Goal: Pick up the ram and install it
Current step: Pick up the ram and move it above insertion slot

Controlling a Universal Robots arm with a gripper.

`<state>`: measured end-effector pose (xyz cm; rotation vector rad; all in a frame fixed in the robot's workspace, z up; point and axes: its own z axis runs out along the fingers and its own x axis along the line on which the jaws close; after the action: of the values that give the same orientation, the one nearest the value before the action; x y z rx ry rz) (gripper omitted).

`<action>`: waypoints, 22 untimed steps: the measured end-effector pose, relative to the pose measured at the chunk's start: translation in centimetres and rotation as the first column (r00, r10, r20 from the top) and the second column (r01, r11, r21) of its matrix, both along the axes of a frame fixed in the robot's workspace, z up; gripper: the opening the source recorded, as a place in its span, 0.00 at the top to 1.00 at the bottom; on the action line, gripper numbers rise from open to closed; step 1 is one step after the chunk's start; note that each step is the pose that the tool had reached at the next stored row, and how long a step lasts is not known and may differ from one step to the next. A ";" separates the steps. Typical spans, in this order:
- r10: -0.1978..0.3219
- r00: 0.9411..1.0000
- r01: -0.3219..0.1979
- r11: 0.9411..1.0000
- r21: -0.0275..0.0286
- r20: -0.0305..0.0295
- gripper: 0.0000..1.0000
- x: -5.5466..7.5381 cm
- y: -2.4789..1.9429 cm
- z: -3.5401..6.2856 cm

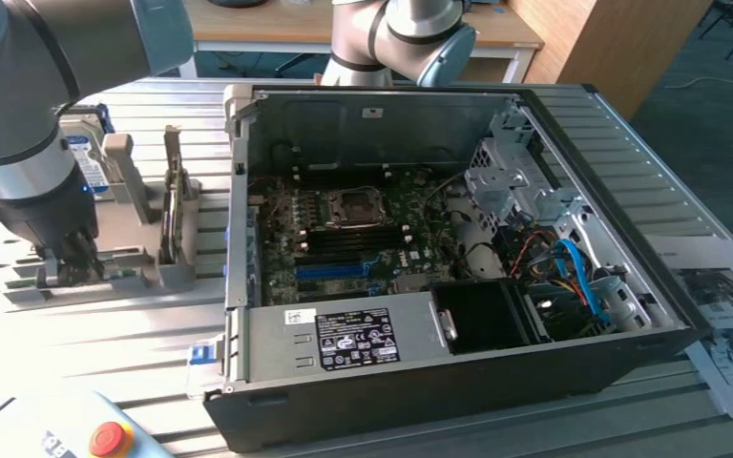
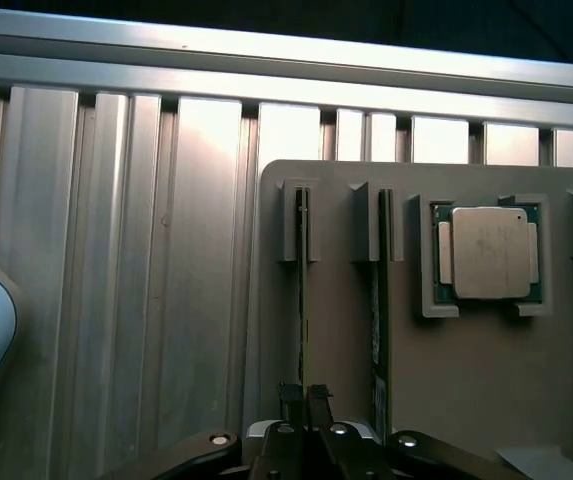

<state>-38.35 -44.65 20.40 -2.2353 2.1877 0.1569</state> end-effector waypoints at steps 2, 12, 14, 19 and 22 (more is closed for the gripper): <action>0.000 1.000 0.000 1.000 0.000 0.000 0.88 0.0 0.00 0.19; 0.000 1.000 0.000 1.000 0.000 0.000 0.88 0.0 0.00 1.66; 0.000 1.000 0.000 1.000 -0.001 0.000 0.88 0.0 0.00 1.96; 0.000 1.000 0.000 1.000 -0.001 0.000 0.88 0.0 0.00 2.77; 0.000 1.000 0.000 1.000 -0.002 0.000 0.88 0.0 0.00 3.27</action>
<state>-38.31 -44.65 23.67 -2.2360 2.1886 0.1552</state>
